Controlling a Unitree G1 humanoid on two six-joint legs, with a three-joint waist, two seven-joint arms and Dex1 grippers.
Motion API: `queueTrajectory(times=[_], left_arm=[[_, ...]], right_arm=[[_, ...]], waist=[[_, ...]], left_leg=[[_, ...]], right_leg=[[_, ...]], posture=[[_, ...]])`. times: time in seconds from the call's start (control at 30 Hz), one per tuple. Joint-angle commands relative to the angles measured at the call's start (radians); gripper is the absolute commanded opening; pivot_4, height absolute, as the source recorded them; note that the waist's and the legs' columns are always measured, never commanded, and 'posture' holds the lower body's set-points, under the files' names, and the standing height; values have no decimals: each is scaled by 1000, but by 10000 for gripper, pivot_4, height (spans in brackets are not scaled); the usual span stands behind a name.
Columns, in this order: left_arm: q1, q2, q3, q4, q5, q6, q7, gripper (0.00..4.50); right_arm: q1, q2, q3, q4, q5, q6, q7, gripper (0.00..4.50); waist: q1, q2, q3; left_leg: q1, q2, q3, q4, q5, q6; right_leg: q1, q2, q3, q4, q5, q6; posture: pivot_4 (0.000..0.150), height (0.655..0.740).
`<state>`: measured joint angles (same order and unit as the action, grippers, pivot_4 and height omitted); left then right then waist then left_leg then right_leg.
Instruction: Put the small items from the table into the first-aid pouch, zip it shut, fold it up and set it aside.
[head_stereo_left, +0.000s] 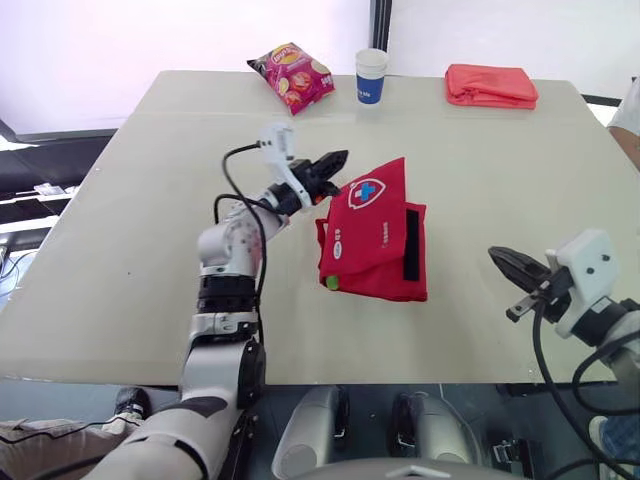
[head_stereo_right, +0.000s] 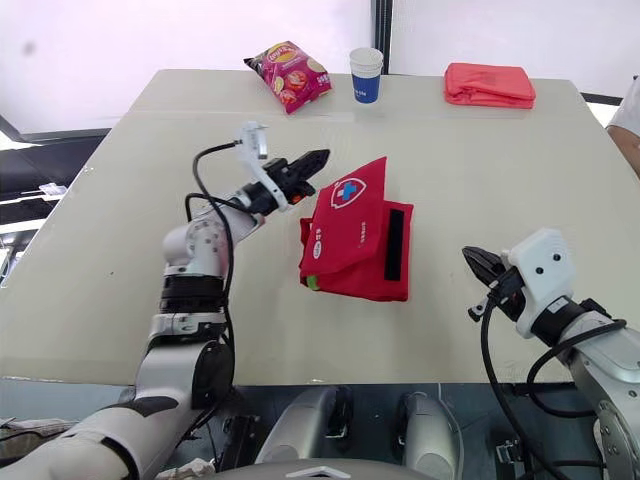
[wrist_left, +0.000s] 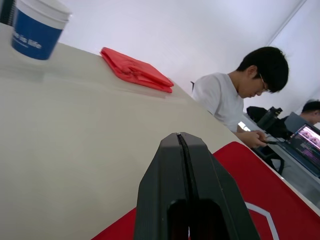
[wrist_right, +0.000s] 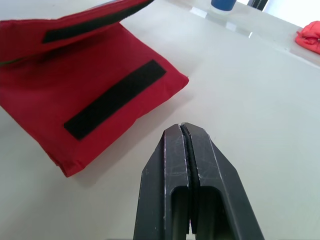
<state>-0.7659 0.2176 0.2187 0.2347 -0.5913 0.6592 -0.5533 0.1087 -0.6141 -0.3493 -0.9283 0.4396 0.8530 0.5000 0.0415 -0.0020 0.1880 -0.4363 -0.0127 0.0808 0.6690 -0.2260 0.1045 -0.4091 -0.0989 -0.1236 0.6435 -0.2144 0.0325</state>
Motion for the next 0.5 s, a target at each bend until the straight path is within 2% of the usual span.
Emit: queueTrajectory(times=[0.03,0.23,0.4,0.5], left_arm=[[20,-14,-19,-72,-18,8,2,199],[61,-46,-55,-103,-31,47,-8,199],[112,-77,-109,-121,-41,98,-33,199],[127,-101,-137,-102,-36,124,-36,199]], right_arm=[[-54,-67,143,74,-92,-42,-5,0],[-306,-27,525,298,-263,-84,-41,0],[-421,52,691,435,-340,-135,-29,0],[-436,87,717,457,-354,-156,-13,0]], waist=[[-1,0,0],[-13,-1,-1],[-22,-1,-1],[-23,-1,-1]], left_leg=[[0,0,1,0,0,0],[1,0,1,0,0,0],[1,0,1,0,0,0],[2,0,1,0,0,0]], right_leg=[[0,0,0,0,-1,1],[0,1,1,1,0,0],[0,1,0,1,0,-1],[2,1,0,1,-2,2]], posture=[[1500,7400],[1500,7400],[1500,7400],[1500,7400]])
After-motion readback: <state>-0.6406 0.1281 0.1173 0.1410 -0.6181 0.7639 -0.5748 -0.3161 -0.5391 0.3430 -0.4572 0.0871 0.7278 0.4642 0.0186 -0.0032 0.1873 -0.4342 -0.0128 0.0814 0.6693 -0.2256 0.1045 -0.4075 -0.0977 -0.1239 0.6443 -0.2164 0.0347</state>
